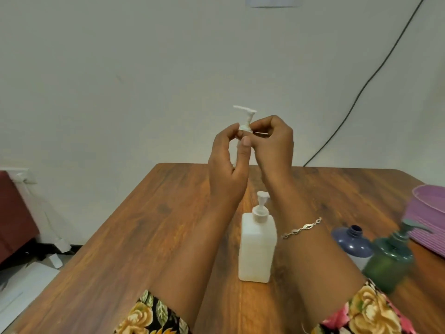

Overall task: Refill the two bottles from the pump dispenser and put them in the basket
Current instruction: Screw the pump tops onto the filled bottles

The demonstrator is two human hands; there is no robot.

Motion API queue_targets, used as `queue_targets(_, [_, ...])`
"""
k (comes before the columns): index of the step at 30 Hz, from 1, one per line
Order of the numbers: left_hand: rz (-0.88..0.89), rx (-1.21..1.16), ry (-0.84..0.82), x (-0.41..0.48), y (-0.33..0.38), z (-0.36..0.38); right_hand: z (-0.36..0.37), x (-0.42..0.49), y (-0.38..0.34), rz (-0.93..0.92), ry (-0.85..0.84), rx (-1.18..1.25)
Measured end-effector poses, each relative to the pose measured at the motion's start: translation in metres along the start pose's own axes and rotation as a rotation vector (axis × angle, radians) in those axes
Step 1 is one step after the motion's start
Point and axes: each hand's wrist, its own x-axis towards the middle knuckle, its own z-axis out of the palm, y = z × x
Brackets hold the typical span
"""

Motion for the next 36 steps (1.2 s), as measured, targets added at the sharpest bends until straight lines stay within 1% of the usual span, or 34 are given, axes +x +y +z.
queue_targets(5, [0.015, -0.038, -0.136, -0.008, 0.019, 0.03, -0.049, 0.012, -0.006, -0.047, 0.024, -0.049])
queue_targets(8, [0.037, -0.073, -0.152, -0.016, 0.026, 0.05, -0.078, 0.017, -0.009, -0.064, 0.014, -0.095])
queue_targets(14, [0.043, -0.093, -0.213, -0.036, 0.029, 0.09, -0.132, 0.023, -0.002, -0.032, -0.002, -0.194])
queue_targets(18, [0.051, -0.089, -0.295, -0.051, 0.033, 0.114, -0.167, 0.024, 0.003, -0.012, 0.012, -0.244])
queue_targets(24, [0.05, -0.151, -0.354, -0.061, 0.039, 0.14, -0.2, 0.025, 0.013, -0.018, 0.057, -0.291])
queue_targets(32, [-0.055, -0.194, -0.445, -0.075, 0.024, 0.152, -0.217, 0.013, 0.045, 0.038, 0.084, -0.308])
queue_targets(36, [-0.169, -0.173, -0.392, -0.086, 0.007, 0.149, -0.218, 0.005, 0.063, 0.085, 0.11, -0.282])
